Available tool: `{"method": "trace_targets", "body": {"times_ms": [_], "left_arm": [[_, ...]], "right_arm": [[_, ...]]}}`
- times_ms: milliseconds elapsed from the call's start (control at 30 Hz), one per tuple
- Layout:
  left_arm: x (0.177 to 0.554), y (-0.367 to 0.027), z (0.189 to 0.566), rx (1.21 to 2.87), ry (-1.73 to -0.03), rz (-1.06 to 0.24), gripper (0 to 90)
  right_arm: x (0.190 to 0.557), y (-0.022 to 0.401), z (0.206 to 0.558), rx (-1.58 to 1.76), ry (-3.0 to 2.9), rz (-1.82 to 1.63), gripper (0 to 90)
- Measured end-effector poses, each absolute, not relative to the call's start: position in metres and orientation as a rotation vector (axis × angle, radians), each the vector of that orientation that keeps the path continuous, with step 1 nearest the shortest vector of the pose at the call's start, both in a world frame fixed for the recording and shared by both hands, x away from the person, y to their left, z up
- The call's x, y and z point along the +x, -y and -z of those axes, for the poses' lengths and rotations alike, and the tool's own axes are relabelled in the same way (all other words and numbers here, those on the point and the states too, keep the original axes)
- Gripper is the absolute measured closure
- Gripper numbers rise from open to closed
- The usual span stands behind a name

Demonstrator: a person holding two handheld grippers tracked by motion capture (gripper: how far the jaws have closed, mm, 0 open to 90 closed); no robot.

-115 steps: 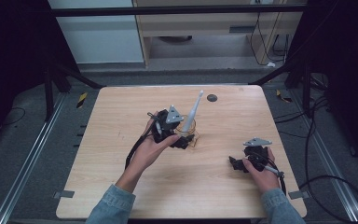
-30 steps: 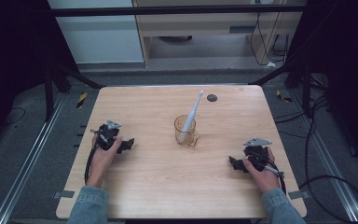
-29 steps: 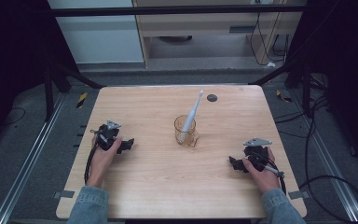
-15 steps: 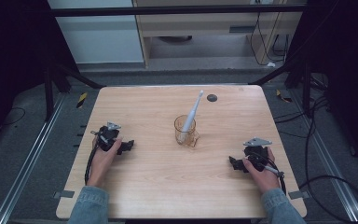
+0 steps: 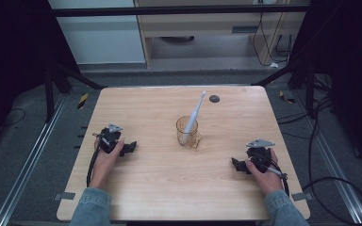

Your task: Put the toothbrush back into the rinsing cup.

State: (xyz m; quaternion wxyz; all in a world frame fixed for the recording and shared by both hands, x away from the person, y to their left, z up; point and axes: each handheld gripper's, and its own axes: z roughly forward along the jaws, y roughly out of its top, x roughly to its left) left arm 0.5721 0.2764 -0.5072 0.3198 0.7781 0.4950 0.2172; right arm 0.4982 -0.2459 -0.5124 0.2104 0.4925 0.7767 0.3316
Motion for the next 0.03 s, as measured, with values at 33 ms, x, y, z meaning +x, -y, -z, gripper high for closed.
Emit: {"method": "trace_targets", "body": {"times_ms": [33], "left_arm": [[0.5721,-0.2764,0.5072,2.045,-1.301,-0.571,0.0]], "right_arm": [[0.4982,0.2459,0.5124,1.369,-2.159,-0.922,0.3]]}}
